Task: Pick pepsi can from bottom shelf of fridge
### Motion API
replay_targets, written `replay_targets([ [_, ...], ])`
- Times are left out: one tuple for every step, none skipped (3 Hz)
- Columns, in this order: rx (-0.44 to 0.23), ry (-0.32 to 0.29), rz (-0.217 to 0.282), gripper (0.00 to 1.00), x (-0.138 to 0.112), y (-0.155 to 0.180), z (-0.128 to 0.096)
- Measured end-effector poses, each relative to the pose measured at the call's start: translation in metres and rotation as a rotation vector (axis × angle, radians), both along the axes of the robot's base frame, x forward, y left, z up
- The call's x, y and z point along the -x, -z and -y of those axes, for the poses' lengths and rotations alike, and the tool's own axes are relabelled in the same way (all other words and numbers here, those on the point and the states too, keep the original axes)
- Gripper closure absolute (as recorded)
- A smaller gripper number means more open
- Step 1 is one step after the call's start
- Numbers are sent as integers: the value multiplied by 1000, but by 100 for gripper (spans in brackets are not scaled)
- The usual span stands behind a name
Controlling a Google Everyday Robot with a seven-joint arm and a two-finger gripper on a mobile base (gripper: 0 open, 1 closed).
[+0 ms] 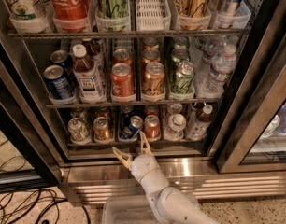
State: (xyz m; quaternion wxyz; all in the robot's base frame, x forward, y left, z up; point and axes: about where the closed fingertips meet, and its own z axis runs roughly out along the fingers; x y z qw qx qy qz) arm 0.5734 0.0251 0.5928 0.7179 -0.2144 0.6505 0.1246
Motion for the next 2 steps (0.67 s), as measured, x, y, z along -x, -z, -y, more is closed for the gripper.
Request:
replay_targets([
  [21, 49, -19, 25, -19, 11, 8],
  [18, 39, -17, 24, -24, 10, 3],
])
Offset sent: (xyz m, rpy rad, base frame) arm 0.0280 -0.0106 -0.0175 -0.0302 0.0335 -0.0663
